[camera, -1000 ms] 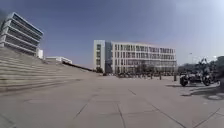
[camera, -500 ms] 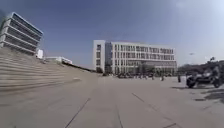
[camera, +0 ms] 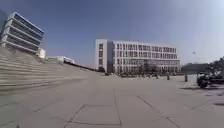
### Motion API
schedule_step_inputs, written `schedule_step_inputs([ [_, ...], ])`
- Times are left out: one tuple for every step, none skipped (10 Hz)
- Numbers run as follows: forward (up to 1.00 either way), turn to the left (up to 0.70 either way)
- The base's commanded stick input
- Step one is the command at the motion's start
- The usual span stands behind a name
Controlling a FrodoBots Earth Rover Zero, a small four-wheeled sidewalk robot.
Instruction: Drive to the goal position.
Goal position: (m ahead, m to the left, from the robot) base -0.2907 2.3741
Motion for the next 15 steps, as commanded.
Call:
schedule_step_inputs([
  [1.0,0.05],
  [1.0,0.05],
  [1.0,0.04],
  [1.0,0.04],
  [1.0,0.06],
  [1.0,0.14],
  [1.0,0.18],
  [1.0,0.19],
  [1.0,0.05],
  [1.0,0.01],
  [1.0,0.0],
  [1.0,0.0],
  [1.0,0.01],
  [1.0,0.02],
  [1.0,0.04],
])
